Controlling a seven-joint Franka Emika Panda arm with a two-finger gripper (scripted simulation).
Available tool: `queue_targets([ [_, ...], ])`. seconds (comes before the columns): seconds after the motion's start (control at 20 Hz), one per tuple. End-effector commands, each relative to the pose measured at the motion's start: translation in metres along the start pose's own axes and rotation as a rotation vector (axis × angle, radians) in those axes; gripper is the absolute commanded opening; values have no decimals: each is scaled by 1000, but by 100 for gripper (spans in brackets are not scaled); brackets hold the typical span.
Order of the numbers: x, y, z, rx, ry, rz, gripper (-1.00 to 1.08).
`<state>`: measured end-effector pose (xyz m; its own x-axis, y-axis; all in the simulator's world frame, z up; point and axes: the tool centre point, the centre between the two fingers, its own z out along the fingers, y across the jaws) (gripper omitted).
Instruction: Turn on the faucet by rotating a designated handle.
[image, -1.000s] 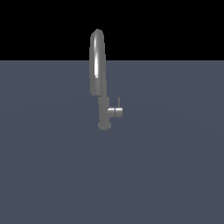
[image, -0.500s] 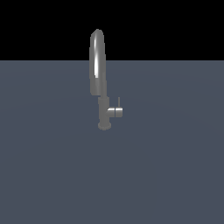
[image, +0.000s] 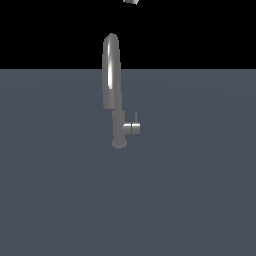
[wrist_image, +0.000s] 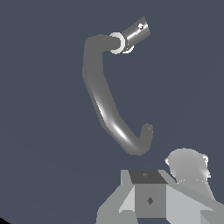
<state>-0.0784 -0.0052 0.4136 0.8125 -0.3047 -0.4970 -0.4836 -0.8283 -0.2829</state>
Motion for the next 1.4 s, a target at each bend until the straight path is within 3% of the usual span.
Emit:
queue_targets([
  [0.0, 17, -2, 3, 40, -40, 39, -100],
  [0.75, 120, 0, 34, 299, -296, 285, -100],
  [1.35, 206, 14, 90, 549, -543, 524, -100],
])
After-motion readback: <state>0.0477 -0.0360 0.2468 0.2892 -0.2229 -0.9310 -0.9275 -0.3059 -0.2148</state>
